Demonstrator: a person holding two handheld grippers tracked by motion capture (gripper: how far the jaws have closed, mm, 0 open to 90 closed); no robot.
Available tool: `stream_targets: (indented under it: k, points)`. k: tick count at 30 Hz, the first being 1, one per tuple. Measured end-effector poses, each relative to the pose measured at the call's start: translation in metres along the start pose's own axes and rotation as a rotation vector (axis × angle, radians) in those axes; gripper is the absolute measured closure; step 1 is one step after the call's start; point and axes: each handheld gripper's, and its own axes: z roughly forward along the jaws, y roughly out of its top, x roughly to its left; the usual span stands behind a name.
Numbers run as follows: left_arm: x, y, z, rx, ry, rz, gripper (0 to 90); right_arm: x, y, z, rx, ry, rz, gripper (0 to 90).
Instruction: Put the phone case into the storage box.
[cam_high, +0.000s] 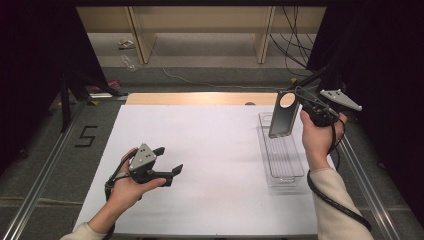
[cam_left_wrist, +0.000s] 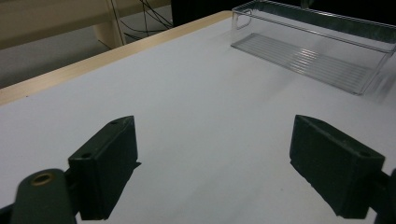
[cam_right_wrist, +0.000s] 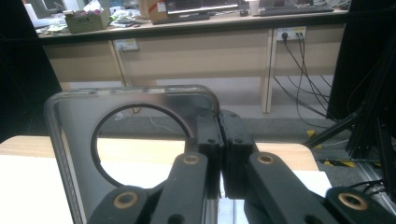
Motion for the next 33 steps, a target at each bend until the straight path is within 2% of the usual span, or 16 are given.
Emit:
stream_targets:
  k: [33]
  points:
    - [-0.0001, 0.0, 0.0, 0.001, 0.0, 0.002, 14.9, -0.0008, 0.001, 0.0055, -0.001, 0.002, 0.005, 88.5]
